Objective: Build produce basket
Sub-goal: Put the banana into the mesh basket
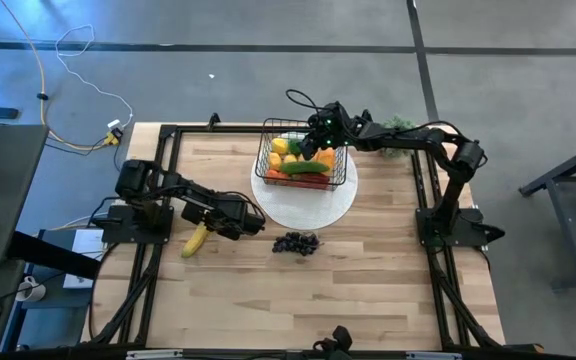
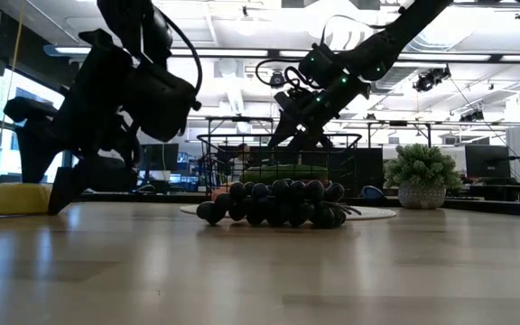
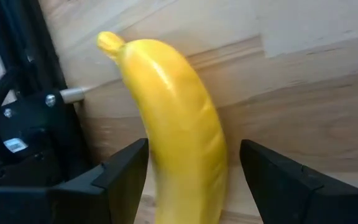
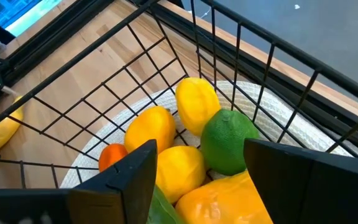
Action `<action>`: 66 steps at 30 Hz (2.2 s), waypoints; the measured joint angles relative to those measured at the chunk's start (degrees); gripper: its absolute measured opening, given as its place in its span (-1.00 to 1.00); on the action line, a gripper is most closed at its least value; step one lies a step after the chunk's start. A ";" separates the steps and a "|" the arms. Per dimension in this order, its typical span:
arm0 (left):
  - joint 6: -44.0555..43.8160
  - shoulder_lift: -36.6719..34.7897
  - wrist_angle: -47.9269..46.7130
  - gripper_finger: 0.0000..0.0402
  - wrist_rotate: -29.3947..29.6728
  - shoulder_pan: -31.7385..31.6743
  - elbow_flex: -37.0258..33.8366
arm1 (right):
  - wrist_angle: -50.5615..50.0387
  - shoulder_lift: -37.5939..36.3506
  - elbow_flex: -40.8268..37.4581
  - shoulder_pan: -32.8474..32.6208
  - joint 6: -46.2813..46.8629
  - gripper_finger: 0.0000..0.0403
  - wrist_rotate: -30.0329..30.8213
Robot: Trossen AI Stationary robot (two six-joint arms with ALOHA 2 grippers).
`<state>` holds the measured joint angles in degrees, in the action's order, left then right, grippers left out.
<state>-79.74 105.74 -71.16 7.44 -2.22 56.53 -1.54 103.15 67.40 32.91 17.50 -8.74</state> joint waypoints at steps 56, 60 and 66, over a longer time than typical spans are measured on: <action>39.29 -36.45 21.34 -0.34 2.58 -16.28 -2.36 | -19.84 -7.90 13.55 0.84 9.88 0.09 1.19; 44.55 -38.05 24.03 -0.34 -0.11 -18.68 -2.36 | -19.80 -9.24 13.55 0.81 11.80 0.09 1.41; 51.81 -39.79 29.76 -0.34 -7.17 -22.26 -2.34 | -19.73 -10.84 13.55 -0.28 14.01 0.09 1.10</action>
<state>-27.93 65.95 -41.40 0.27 -24.48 54.19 -21.27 92.31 80.95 32.63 31.51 -7.64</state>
